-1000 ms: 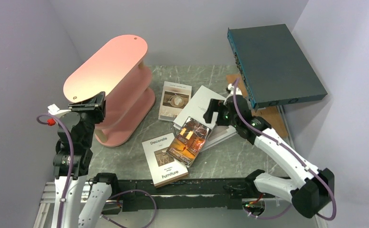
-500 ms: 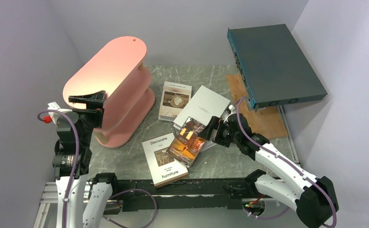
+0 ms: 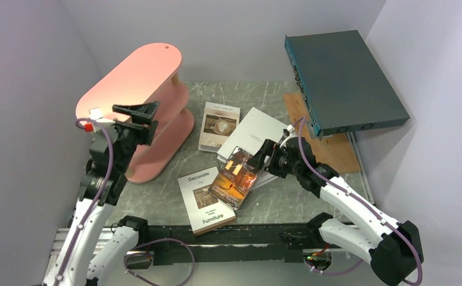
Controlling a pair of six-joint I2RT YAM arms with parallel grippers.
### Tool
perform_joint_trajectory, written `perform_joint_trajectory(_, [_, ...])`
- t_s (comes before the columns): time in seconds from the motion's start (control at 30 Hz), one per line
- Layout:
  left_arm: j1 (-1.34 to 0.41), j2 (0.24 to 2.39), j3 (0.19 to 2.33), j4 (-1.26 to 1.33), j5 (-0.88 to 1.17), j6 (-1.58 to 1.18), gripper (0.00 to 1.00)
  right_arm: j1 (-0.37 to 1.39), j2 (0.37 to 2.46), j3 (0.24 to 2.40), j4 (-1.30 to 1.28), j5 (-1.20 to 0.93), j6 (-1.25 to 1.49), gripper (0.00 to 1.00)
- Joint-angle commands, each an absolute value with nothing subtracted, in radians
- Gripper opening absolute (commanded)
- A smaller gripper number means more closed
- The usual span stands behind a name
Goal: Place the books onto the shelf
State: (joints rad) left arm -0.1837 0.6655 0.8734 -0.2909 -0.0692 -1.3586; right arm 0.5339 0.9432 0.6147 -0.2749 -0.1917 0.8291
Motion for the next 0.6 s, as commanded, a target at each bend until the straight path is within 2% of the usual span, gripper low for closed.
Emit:
perform_joint_trajectory(0.0, [-0.291, 0.798, 0.92, -0.097, -0.17, -1.408, 0.99, 0.536, 0.938, 0.665, -0.249, -0.177, 0.815, 1.0])
perform_joint_trajectory(0.17, [-0.321, 0.872, 0.921, -0.027, -0.195, -1.454, 0.99, 0.537, 0.918, 0.678, -0.285, -0.167, 0.803, 1.0])
perform_joint_trajectory(0.33, [-0.341, 0.848, 0.909, -0.047, -0.183, -1.449, 0.99, 0.536, 0.897, 0.67, -0.307, -0.153, 0.789, 1.0])
perform_joint_trajectory(0.57, [-0.481, 0.832, 1.019, -0.223, -0.109, -1.211, 0.99, 0.537, 0.916, 0.618, -0.279, -0.2, 0.807, 1.0])
